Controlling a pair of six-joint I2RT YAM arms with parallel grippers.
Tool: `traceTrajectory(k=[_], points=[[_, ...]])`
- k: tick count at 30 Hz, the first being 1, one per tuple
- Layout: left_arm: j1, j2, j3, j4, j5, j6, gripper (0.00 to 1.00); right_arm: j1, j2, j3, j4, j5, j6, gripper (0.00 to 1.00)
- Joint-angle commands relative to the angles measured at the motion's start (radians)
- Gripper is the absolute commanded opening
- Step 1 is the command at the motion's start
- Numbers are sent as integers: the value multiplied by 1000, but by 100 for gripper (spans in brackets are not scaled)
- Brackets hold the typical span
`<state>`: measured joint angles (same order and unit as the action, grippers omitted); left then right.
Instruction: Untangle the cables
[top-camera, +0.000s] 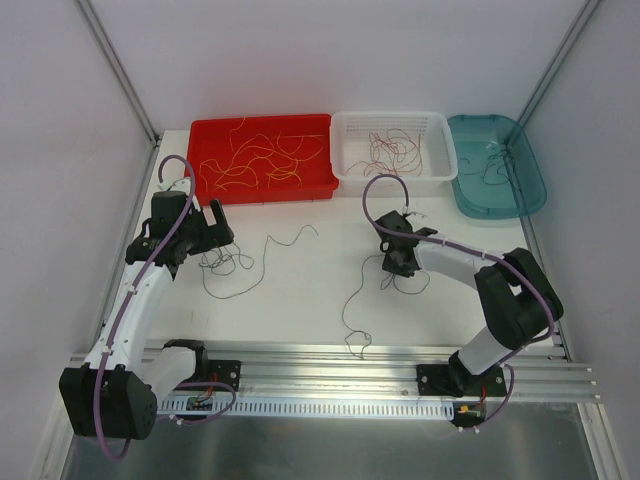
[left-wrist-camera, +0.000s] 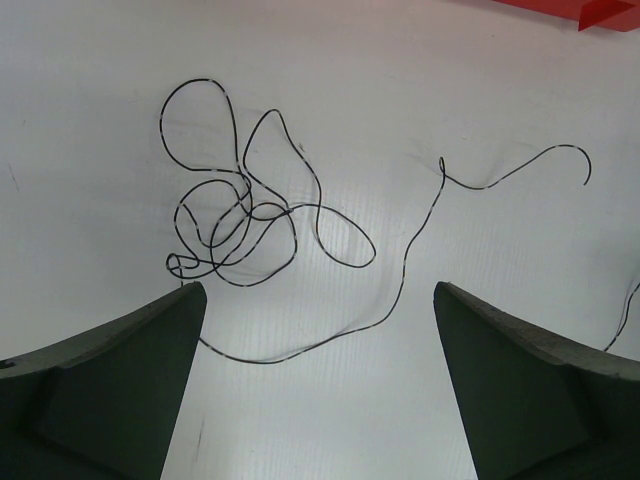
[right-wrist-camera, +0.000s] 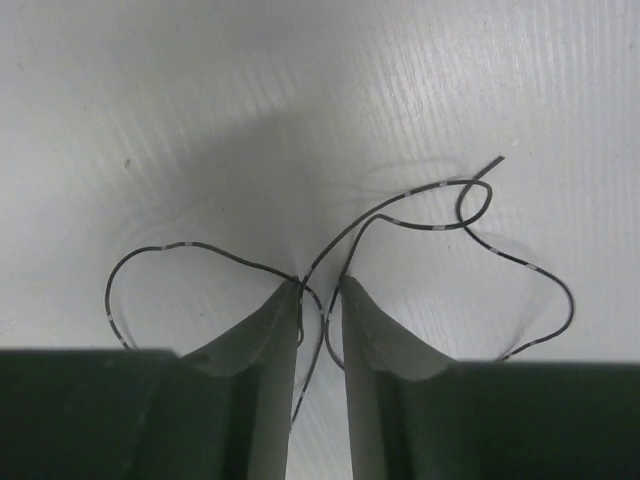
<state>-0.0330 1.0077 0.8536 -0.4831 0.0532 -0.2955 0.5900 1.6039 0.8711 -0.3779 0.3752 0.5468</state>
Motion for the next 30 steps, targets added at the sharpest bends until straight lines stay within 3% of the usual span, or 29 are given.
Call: traceTrajectory(k=[1,2,3,10,17,24,30], points=[[-4,-3,1,18,22,10,99,-2,63,-40,39,-111,45,23],[-4,-1,-1,18,22,10,99,-4,64,-40,31,-110,47,6],[-4,-1,-1,20,22,10,99,-2,56,-40,22,-107,44,1],[-4,3,-2,20,19,10,99,-4,-114,19,-91,0,-63,1],[-4,3,-2,20,13,10,99,-77,-355,216,-252,68,-232,1],[-4,-8,-4,18,0,10,99,-321,-438,529,-331,5,-379,1],[-4,-11,-1,18,2,13,99,-541,-356,801,-322,-90,-384,1]])
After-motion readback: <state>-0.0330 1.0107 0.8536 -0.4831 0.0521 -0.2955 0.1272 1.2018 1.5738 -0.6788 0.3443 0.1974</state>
